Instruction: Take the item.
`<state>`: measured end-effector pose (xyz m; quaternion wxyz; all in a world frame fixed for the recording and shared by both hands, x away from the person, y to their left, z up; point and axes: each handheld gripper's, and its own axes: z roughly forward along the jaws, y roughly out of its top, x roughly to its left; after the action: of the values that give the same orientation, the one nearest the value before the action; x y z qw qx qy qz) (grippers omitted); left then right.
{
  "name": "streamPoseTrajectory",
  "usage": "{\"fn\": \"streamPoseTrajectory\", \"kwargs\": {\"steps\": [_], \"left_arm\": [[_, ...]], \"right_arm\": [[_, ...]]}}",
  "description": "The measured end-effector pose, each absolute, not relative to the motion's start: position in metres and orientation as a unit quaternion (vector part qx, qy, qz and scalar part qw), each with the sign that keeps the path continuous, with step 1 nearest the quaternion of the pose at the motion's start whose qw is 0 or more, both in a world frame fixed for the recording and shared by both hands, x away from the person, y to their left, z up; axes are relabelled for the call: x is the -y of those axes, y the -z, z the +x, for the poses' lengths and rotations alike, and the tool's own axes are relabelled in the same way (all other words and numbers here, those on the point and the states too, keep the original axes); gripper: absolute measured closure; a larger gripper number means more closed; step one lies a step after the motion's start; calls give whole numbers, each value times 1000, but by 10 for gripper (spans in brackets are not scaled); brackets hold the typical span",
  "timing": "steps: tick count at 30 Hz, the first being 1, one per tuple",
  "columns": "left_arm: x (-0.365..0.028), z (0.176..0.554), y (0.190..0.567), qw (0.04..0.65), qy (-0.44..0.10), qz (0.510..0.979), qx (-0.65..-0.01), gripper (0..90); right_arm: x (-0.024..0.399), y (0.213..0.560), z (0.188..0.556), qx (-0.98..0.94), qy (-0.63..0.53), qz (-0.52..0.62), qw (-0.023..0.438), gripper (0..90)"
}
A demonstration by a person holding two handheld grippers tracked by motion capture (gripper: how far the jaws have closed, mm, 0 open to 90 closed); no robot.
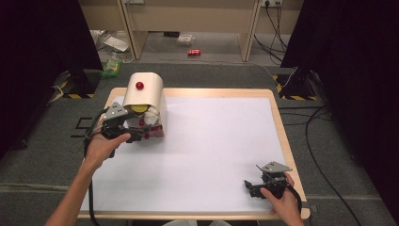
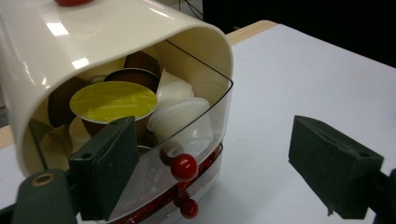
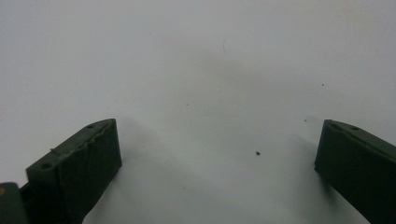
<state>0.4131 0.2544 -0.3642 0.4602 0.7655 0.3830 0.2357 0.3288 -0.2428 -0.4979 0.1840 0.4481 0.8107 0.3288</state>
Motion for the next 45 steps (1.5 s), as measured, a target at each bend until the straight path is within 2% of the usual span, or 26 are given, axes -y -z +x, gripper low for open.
{"fn": "streamPoseTrajectory", "kwargs": {"steps": [18, 31, 45], "left_arm": [[-252, 422, 367, 440, -231, 772, -397, 152], [-248, 387, 371, 427, -226, 785, -388, 149], [-248, 367, 377, 434, -226, 783, -385, 149]], "right_arm": [[243, 498, 329, -810, -329, 449, 183, 8], [243, 498, 329, -811, -329, 448, 184, 7], [243, 498, 329, -811, -329, 448, 183, 6]]}}
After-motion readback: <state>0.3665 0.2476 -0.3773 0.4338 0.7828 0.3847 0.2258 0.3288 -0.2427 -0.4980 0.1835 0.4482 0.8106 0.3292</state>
